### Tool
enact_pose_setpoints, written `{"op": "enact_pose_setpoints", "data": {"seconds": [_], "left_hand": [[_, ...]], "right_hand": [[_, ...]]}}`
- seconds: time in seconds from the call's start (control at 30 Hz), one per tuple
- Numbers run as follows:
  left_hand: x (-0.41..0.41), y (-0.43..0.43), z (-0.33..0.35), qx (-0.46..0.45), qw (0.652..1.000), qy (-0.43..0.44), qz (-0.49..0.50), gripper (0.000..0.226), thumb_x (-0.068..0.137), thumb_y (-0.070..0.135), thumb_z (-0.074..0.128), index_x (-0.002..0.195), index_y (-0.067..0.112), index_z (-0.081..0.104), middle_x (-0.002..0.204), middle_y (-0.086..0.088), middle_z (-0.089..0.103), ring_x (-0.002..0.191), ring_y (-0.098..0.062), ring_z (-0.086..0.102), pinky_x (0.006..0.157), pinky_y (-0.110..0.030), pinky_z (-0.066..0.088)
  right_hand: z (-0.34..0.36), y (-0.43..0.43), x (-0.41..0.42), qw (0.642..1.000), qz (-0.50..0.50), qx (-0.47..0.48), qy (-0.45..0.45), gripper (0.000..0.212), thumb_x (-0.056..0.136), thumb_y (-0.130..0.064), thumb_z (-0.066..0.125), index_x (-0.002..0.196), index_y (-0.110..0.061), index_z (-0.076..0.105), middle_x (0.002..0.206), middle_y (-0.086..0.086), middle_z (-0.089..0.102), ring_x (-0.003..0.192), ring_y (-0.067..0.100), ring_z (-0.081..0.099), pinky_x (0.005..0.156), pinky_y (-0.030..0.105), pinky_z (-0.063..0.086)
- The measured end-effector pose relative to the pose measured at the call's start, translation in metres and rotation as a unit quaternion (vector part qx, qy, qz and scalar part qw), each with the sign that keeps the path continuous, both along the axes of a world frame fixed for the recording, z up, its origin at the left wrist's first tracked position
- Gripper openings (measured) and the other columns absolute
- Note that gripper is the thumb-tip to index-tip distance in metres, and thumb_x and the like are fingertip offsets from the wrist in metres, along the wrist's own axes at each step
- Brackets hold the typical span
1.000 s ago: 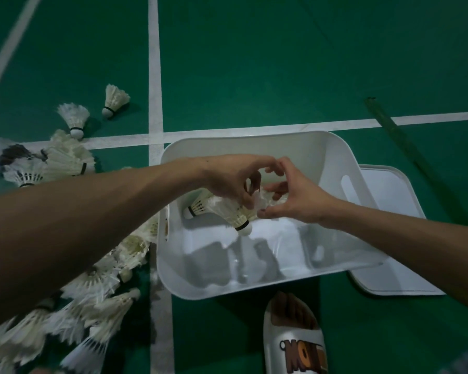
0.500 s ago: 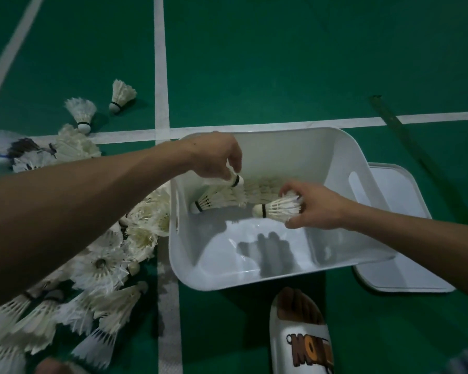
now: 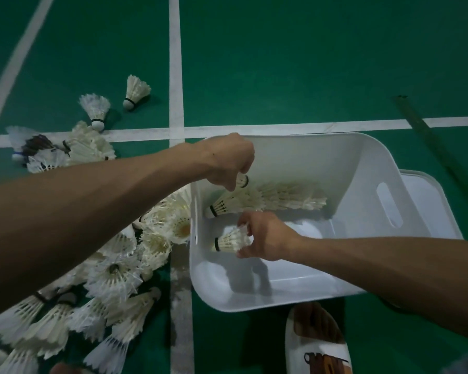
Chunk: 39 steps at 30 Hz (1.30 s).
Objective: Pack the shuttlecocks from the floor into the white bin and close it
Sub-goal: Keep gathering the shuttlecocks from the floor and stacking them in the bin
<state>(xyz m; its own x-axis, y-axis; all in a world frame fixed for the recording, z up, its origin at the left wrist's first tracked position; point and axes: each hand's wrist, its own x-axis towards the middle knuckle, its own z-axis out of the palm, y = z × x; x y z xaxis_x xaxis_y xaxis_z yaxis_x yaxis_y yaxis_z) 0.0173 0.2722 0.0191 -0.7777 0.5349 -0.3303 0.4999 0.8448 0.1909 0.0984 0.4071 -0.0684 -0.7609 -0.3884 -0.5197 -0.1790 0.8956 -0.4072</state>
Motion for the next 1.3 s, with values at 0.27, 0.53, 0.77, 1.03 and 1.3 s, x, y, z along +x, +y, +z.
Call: {"op": "enact_pose_setpoints", "data": {"seconds": [0.27,0.53,0.77,1.03,1.3], "left_hand": [[0.0,-0.002,-0.001,0.022,0.999,-0.021,0.01,0.041,0.073,0.019,0.08,0.11,0.014,0.065,0.108,-0.005,0.065,0.095,-0.021,0.059,0.075,-0.029,0.049],[0.01,-0.005,-0.004,-0.026,0.999,-0.006,-0.022,0.046,0.072,0.023,0.08,0.114,0.021,0.062,0.098,0.003,0.054,0.088,-0.017,0.05,0.065,-0.027,0.035],[0.017,0.0,0.001,0.073,0.988,-0.13,0.031,0.047,0.069,0.024,0.083,0.101,0.018,0.049,0.108,0.0,0.062,0.087,-0.016,0.056,0.059,-0.023,0.038],[0.038,0.031,0.002,0.215,0.957,-0.156,0.114,0.052,0.075,0.037,0.077,0.107,0.014,0.044,0.106,-0.002,0.062,0.088,-0.017,0.059,0.066,-0.031,0.046],[0.038,0.017,-0.016,0.002,0.988,-0.151,0.018,0.042,0.083,0.038,0.069,0.112,0.015,0.049,0.108,-0.002,0.059,0.088,-0.018,0.053,0.069,-0.026,0.041]], "right_hand": [[-0.016,-0.008,0.0,0.999,-0.005,0.03,-0.01,0.072,0.069,-0.035,0.084,0.127,-0.015,0.047,0.126,0.009,0.056,0.109,0.025,0.055,0.083,0.023,0.041],[0.012,0.01,0.003,0.999,-0.028,-0.012,-0.022,0.09,0.06,-0.046,0.086,0.134,-0.018,0.043,0.116,0.005,0.061,0.099,0.021,0.059,0.077,0.027,0.046],[0.038,0.056,-0.005,0.967,-0.191,-0.148,0.081,0.076,0.055,-0.038,0.09,0.117,-0.027,0.049,0.104,-0.005,0.059,0.09,0.011,0.061,0.075,0.028,0.054],[0.054,0.056,-0.001,0.965,-0.141,-0.208,0.069,0.077,0.065,-0.03,0.087,0.125,-0.037,0.038,0.092,-0.005,0.065,0.082,0.01,0.062,0.078,0.032,0.053],[0.049,0.093,0.007,0.985,-0.112,-0.093,0.091,0.073,0.072,-0.027,0.081,0.134,-0.034,0.044,0.13,-0.004,0.054,0.113,0.017,0.052,0.08,0.02,0.035]]}}
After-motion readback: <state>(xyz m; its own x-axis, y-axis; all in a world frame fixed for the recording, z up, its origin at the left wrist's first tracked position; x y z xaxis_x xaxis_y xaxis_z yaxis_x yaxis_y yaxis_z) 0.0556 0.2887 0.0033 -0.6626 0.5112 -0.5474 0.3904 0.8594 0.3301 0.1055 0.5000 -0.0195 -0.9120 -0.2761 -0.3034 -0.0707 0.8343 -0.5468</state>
